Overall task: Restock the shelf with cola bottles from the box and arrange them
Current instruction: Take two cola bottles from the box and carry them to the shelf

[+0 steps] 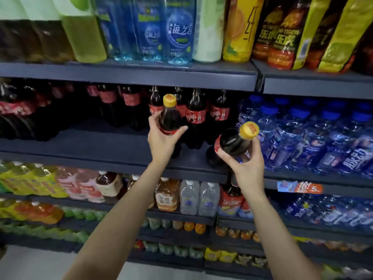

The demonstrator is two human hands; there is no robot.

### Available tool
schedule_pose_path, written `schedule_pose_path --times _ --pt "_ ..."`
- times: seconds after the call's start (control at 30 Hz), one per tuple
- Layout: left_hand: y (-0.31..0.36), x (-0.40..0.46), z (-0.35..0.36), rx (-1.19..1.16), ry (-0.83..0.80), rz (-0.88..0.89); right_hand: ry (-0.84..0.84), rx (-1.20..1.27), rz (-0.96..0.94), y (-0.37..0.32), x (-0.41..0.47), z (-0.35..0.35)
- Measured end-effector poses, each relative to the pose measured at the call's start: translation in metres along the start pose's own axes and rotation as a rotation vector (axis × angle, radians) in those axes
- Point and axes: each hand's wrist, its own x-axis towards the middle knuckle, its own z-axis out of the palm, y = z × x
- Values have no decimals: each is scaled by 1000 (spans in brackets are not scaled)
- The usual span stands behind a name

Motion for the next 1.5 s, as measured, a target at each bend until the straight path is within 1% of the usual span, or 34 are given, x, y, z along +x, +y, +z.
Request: schedule_pose_path --times 0.07,0.13,0.17,0.23,0.3,0.37,0.43,0.5,0.6,0.67,0.73,0.87,1.0,1.13,1.3,1.33,1.4,1.5 --pt "-6 17 6 25 11 -29 29 -46 -13 3 11 14" --pt "-14 29 12 62 28 1 62 -67 -27 7 23 27" --pt "-19 32 13 104 34 25 71 -77 -27 8 28 33" --pt "-32 33 13 260 33 59 83 -98 -16 11 37 45" --pt "-45 26 8 408 13 64 101 -101 -14 13 47 54" --pt "-57 19 4 450 -58 32 126 -86 -8 9 57 63" --pt "-64 16 1 441 -130 -16 166 -103 -7 8 67 71" --pt "-66 16 0 411 -159 -30 205 -150 -14 9 72 76" --pt "-63 19 2 395 -183 -32 168 -300 -59 21 68 78" --pt "-61 18 3 386 -191 -37 141 -358 -49 30 60 81" --pt "-61 17 3 360 -194 -45 179 -409 -29 34 56 84" --pt "-61 19 2 336 -220 -56 273 -430 -41 36 63 93" --pt "-57 16 0 299 -263 -94 301 -455 -26 40 66 96" --pt "-50 7 -6 194 -319 -178 242 -542 14 41 59 93" --pt "-25 -21 -20 122 -370 -264 139 -710 35 30 21 75" --pt "-19 -30 -23 119 -373 -269 139 -736 2 25 10 69" --pt "-6 -52 -29 123 -398 -257 172 -795 -136 17 -16 54" --pt "16 -91 -32 68 -499 -236 254 -893 -331 7 -59 24"
